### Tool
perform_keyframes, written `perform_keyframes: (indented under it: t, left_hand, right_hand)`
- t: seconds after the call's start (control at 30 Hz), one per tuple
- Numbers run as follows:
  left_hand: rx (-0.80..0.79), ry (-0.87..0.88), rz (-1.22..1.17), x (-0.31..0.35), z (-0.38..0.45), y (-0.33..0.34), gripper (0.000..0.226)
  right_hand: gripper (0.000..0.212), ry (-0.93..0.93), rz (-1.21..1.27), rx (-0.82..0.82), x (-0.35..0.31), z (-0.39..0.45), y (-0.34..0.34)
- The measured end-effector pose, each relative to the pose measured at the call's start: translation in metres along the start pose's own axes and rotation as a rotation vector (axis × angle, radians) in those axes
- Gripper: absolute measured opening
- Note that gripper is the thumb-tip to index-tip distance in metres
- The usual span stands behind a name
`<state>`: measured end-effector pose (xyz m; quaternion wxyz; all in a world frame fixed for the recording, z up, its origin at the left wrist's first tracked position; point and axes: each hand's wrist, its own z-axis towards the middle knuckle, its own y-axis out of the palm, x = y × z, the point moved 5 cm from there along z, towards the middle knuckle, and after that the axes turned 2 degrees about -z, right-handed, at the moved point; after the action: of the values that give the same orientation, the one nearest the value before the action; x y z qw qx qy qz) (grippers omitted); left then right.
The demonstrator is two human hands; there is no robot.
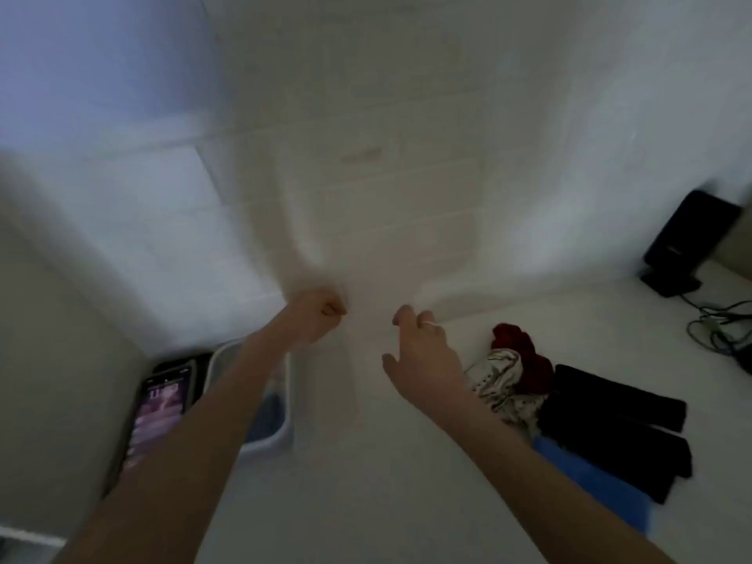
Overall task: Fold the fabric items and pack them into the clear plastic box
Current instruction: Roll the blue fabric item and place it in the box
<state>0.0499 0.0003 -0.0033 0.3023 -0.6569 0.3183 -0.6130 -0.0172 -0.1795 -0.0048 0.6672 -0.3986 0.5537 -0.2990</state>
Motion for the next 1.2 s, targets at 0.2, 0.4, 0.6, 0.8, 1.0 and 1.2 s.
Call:
perform_keyframes:
  t: [0.2,0.4,0.6,0.8,1.0,1.2]
  left_hand:
    - [-0.031,0.126,0.067,0.001,-0.01,0.03,0.027]
    - [-0.078,0.268,0.272,0.015,-0.072,0.039,0.032]
    - [-0.131,0.357,0.235,0.024,-0.153,0.072,0.024]
    - [0.099,0.315,0.083,0.031,-0.193,0.099,0.022]
    - [0.287,0.294,0.077,0.039,-0.211,0.117,0.035]
    - [0.229,0.269,0.17,0.056,-0.208,0.138,0.048]
  right_hand:
    - [0.026,-0.082,0.189,0.135,0.026,0.001,0.022]
    - [0.024,-0.081,0.053,0.348,0.037,-0.034,0.005]
    - [0.022,-0.139,-0.254,0.307,0.04,-0.07,-0.005]
    - [0.018,-0.135,-0.281,0.407,0.041,-0.097,-0.006]
    - [0.025,-0.086,0.126,0.798,0.098,-0.16,-0.033]
    - [0.032,0.193,-0.262,0.49,0.15,-0.179,0.004]
